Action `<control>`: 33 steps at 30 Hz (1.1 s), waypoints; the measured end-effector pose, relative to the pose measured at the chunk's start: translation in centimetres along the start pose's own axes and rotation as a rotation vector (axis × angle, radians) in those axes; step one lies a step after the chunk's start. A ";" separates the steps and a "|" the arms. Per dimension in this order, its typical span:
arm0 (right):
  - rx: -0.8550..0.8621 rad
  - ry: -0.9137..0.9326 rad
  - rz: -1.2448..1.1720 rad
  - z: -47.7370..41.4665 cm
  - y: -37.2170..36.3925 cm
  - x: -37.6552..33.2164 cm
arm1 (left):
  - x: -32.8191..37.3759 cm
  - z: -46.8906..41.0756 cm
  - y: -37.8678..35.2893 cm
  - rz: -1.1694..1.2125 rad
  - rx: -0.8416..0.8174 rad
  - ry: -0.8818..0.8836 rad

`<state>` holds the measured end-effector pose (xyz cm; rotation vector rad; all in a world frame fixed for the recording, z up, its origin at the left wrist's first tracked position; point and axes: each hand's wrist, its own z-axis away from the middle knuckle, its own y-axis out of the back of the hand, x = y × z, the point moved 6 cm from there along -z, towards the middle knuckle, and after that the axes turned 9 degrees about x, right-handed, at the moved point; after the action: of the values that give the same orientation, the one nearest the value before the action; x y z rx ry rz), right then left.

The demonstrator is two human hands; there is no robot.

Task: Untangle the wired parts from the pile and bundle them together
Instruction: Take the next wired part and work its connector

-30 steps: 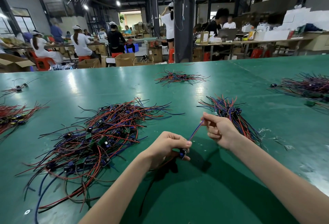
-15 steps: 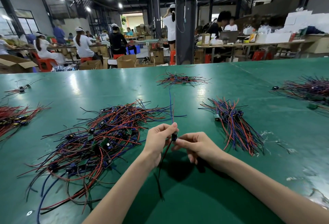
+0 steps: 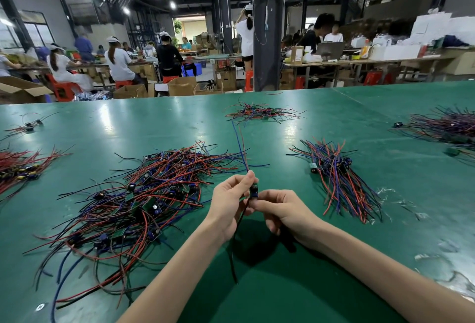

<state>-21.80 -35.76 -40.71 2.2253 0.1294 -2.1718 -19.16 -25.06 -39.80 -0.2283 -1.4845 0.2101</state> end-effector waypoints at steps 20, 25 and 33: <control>0.060 -0.057 0.021 -0.9 0.9 0.5 | 0.1 0.6 -0.8 -0.064 -0.074 -0.101; 0.020 -0.106 -0.006 -0.8 0.9 0.5 | 0.0 0.4 -0.5 -0.054 -0.022 -0.125; -0.097 -0.187 0.012 -0.3 0.5 0.7 | 0.5 -0.5 0.6 -0.044 0.100 -0.182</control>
<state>-21.43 -36.18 -41.38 1.9570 0.2103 -2.2993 -18.67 -24.38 -39.50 -0.0975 -1.6526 0.2747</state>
